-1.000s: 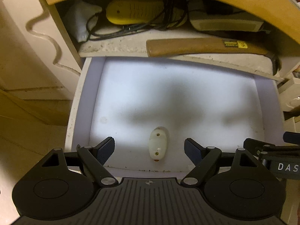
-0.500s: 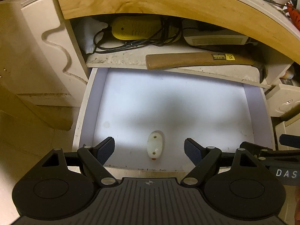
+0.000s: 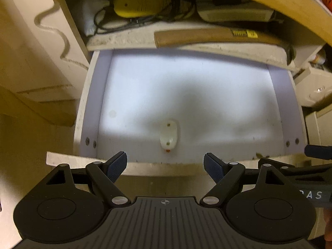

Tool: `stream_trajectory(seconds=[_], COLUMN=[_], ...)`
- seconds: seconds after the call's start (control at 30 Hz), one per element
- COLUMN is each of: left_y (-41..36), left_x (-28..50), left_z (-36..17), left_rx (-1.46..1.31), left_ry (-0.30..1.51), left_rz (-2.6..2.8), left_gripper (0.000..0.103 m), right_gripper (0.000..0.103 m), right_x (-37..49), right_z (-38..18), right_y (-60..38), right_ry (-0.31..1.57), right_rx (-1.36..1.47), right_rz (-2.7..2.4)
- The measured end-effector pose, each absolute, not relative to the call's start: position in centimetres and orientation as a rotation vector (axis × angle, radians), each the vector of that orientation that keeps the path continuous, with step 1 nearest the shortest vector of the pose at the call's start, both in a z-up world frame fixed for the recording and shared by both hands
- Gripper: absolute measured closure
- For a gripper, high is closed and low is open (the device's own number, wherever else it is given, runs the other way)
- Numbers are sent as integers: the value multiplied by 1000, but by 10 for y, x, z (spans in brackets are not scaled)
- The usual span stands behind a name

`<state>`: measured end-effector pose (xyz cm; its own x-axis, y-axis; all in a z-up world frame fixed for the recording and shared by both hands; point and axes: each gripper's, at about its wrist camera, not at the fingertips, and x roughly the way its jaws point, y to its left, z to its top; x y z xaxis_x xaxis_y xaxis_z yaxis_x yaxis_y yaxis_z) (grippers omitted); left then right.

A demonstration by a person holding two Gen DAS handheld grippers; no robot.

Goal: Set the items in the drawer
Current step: 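Move both tools to the front edge of the white drawer, then push the white drawer closed with both tools against its front panel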

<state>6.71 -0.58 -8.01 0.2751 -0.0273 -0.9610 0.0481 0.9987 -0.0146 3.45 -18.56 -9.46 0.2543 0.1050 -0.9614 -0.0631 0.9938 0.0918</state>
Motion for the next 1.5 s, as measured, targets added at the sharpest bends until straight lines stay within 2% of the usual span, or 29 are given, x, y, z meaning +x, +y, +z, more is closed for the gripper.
stream_trajectory(seconds=[0.5,0.93,1.5], left_y=[-8,-7,-9], left_x=[63,61,87], left_z=[-100,-124,-123], left_rx=[44,48,50], left_ry=[1427,1511,1427], left_rz=[-48,-48,-15], left_gripper=[21,21,21], right_gripper=[1,1,1], right_x=[28,31,49], right_z=[-115,-138,-144], right_y=[-179,-188,-193], right_ry=[1425,1505,1418], right_rx=[-40,22,17], right_rz=[73,43,-12])
